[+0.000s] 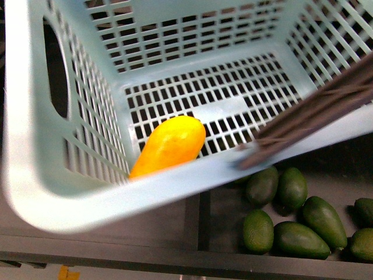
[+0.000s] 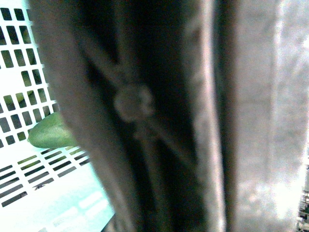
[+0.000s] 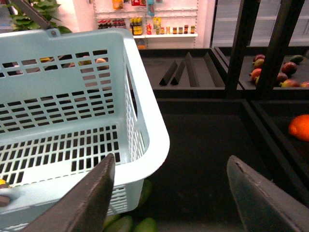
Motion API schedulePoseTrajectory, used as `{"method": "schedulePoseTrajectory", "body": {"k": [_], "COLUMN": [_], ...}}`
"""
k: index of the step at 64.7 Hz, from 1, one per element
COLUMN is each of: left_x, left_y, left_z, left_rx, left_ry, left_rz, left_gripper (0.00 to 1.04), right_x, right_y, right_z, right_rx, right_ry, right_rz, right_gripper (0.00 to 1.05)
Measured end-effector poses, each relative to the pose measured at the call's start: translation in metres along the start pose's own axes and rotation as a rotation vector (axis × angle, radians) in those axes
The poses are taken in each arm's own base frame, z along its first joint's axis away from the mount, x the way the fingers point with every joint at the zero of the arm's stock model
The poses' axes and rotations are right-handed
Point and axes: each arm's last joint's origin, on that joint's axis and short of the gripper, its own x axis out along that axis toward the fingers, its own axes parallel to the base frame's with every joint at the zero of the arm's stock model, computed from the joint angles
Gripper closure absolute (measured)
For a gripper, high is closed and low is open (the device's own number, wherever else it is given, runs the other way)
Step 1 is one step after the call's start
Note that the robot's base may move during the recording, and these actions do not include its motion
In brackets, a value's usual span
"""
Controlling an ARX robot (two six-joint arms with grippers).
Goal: Pick mango and avocado into basket
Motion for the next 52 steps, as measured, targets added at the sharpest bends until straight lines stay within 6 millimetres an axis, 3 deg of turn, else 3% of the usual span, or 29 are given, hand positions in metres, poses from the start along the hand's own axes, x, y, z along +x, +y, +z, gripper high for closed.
{"method": "schedulePoseTrajectory", "body": {"k": [7,11,19,29,42,52], "left_x": [0.01,0.012,0.02,0.036,0.056,0.073], "left_y": [-0.004,0.0,0.006,0.022,0.065,0.123], "left_z": [0.0,0.007,0.025,0.034,0.057,0.112], "left_rx": [-0.201,-0.261,-0.31,-0.342,-0.502,-0.644], "left_ry": [-0.343,-0.442,-0.477,-0.424,-0.428,-0.567], "left_rz": [0.092,0.119,0.12,0.138,0.195,0.26], "left_gripper": [0.91,0.91,0.91,0.91,0.91,0.91], "right_x": [0.0,0.0,0.0,0.0,0.0,0.0], "right_y": [0.0,0.0,0.0,0.0,0.0,0.0], "right_z": [0.0,0.0,0.0,0.0,0.0,0.0], "right_rx": [0.0,0.0,0.0,0.0,0.0,0.0], "right_ry": [0.0,0.0,0.0,0.0,0.0,0.0], "right_rz": [0.004,-0.001,0.0,0.003,0.0,0.001], "right_gripper": [0.08,0.09,0.09,0.09,0.09,0.09]}}
